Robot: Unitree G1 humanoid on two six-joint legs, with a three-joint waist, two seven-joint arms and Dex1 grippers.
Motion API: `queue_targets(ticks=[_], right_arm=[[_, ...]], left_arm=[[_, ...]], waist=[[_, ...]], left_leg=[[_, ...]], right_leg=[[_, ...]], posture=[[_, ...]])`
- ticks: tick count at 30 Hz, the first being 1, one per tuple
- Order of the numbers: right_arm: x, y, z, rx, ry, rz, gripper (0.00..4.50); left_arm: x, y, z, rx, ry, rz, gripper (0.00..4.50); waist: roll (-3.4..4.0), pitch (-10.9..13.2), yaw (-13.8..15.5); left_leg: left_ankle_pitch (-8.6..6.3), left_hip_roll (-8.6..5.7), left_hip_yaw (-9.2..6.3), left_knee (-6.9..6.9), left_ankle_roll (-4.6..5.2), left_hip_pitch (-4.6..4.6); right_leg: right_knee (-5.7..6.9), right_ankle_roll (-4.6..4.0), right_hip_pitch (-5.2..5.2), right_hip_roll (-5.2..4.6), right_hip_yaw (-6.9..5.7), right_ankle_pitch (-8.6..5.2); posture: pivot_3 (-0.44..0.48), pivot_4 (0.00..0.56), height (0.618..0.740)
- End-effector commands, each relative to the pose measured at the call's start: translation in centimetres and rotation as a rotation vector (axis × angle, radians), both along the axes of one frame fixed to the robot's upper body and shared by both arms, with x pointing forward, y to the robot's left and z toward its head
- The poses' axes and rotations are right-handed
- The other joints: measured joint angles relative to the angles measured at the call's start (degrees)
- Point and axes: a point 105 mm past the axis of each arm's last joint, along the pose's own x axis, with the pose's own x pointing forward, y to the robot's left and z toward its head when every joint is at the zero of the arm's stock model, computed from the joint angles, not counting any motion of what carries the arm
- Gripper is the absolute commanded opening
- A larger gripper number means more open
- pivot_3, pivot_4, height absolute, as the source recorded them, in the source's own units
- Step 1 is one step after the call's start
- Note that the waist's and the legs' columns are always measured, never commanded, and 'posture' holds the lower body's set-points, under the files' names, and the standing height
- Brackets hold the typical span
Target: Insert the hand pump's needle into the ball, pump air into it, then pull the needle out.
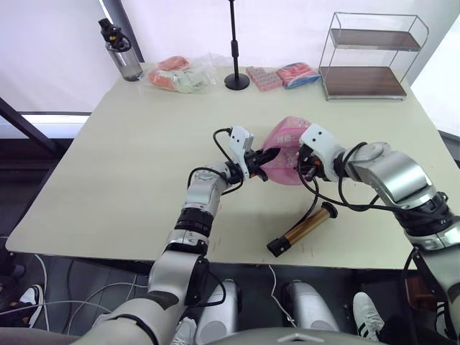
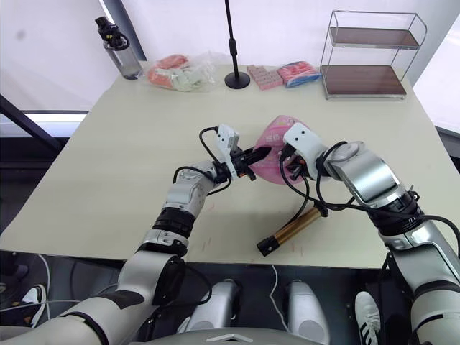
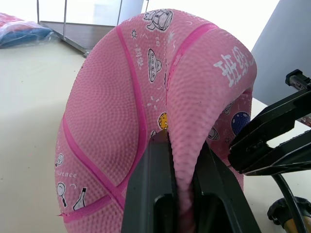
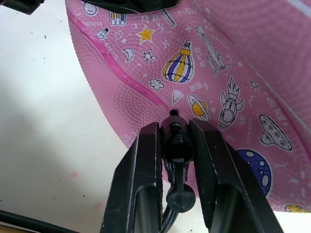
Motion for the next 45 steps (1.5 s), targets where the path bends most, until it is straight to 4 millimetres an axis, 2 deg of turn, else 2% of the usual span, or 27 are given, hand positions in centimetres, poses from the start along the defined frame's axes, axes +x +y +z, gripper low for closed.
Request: queue_targets(ticks=[1,18,24,28,45], right_arm=[[0.0,-0.3,-1.8,-0.048,0.047,-0.008,0.35],[1.5,-0.3,-4.4,-0.183,0.042,0.010,0.35],[1.8,0.0,-4.9,-0.185,0.050,0.008,0.35],[1.8,0.1,-5.5,-0.198,0.066,0.014,0.35],[2.3,0.8,-7.3,-0.217,0.091,0.013,0.35]], left_arm=[[-0.8,-1.4,-1.2,0.015,0.056,-0.050,0.00],[-0.1,-0.6,-1.5,0.010,0.097,0.009,0.00],[-0.2,-0.7,-1.7,0.009,0.107,0.009,0.00],[-0.2,-0.7,-1.7,0.008,0.110,0.011,0.00],[0.0,-0.2,-2.0,0.006,0.126,0.036,0.00]], waist=[[-0.01,-0.01,-0.03],[-0.02,-0.60,-0.54],[-0.02,-0.79,-0.68],[-0.02,-0.79,-1.03],[-0.20,-1.22,-1.95]], left_leg=[[0.00,0.00,0.00,0.00,0.00,0.01],[0.00,0.13,0.05,0.13,0.00,0.25],[0.00,0.20,0.06,0.12,0.00,0.46],[0.00,0.21,0.08,0.06,0.00,0.95],[0.00,0.22,0.05,0.06,0.00,1.15]], right_leg=[[0.00,0.00,0.01,0.00,0.00,0.00],[0.06,0.19,0.17,0.10,0.01,-0.07],[0.07,0.21,0.35,0.19,0.02,-0.09],[0.02,0.22,0.83,0.19,0.03,-0.12],[0.02,0.23,1.00,0.19,0.03,-0.12]], posture=[[0.000,0.150,0.731],[0.000,0.150,0.731],[0.000,0.150,0.731],[0.000,0.150,0.731],[0.000,0.150,0.731]])
